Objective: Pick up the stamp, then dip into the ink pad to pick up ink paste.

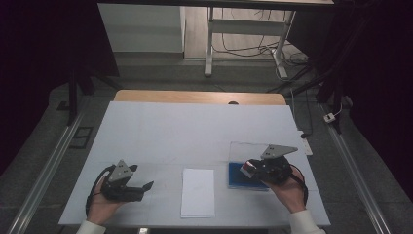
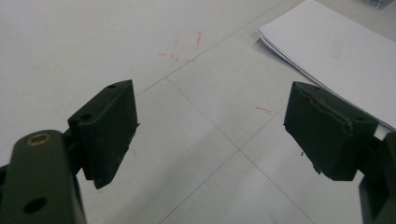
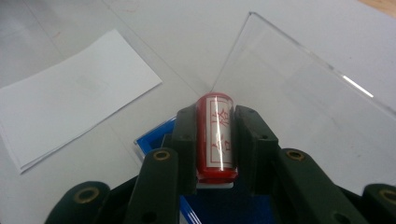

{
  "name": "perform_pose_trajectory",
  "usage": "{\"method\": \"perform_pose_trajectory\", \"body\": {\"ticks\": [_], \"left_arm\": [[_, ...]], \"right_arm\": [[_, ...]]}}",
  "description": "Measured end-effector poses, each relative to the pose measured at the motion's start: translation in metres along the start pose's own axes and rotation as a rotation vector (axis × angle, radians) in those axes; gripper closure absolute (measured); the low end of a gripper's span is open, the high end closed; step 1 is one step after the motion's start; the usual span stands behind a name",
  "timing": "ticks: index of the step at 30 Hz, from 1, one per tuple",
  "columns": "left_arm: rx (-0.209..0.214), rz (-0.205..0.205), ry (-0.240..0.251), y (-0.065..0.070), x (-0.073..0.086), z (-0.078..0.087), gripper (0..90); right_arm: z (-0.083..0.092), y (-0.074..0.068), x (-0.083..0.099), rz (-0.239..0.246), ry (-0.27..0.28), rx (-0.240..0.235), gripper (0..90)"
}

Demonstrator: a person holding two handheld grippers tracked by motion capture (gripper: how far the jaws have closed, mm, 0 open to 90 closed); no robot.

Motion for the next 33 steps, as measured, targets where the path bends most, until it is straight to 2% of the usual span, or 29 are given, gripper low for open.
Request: {"method": "perform_pose_trajectory", "body": {"ticks": [10, 23, 33], "left_arm": [[0.004, -0.015, -0.012, 0.001, 0.000, -0.004, 17.5], [0.008, -0.017, -0.013, 0.001, 0.000, -0.004, 17.5], [0.008, -0.015, -0.017, 0.000, 0.000, -0.005, 17.5]], "right_arm": [[0.009, -0.003, -0.007, 0.015, 0.023, 0.008, 70.4], [0.011, -0.002, -0.006, 0.021, -0.016, 0.023, 70.5], [0.001, -0.002, -0.002, 0.029, -0.059, 0.027, 70.6]]}}
Point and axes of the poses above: each handheld gripper's, and its own axes: z roughly backward along the jaws, x roughly out of its underside, y roughly to its right, the point moved 6 cm from there along -z, roughly forward along the jaws, and after that the axes turned 6 degrees about -z, right-handed, at the moved point
